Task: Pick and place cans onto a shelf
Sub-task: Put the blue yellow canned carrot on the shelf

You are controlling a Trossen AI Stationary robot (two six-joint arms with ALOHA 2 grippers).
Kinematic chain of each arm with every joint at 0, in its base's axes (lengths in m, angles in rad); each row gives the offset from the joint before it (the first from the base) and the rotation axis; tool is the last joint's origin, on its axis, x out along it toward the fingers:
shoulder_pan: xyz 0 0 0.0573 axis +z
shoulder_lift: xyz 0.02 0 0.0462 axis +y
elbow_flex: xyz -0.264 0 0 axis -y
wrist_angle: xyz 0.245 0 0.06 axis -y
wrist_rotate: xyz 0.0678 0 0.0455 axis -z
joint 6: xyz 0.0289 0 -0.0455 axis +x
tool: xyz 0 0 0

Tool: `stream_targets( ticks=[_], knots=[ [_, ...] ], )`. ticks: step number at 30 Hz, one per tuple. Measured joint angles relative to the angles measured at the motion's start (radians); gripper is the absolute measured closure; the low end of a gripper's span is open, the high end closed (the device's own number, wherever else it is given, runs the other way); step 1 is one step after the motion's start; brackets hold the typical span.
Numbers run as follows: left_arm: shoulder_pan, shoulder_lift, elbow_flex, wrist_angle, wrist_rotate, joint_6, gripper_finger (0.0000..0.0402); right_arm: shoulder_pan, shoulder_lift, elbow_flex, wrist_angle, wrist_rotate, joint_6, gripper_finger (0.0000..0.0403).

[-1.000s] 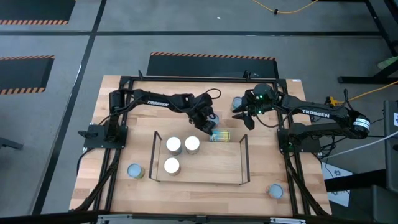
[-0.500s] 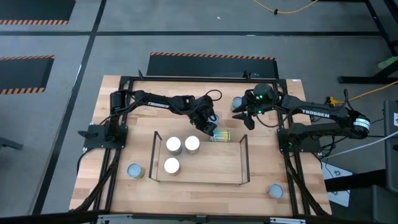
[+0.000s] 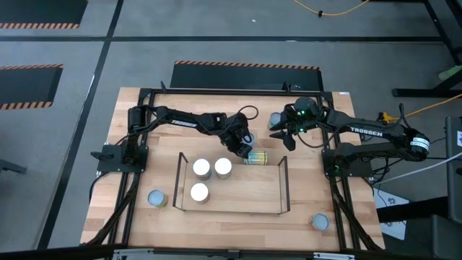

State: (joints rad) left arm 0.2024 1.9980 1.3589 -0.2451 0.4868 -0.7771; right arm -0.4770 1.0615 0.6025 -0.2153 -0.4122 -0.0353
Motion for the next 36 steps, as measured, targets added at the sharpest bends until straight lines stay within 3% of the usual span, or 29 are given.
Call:
stream_targets(
  ticks=[25,36],
  knots=[
    [-0.024,0.028,0.0,0.04,-0.013,-0.006,0.026,0.003,0.0,0.0,-0.002,0.0,0.0,0.0244],
    [-0.024,0.028,0.0,0.063,-0.026,-0.006,0.0284,0.003,0.0,0.0,-0.003,0.0,0.0,0.0244]
  ],
)
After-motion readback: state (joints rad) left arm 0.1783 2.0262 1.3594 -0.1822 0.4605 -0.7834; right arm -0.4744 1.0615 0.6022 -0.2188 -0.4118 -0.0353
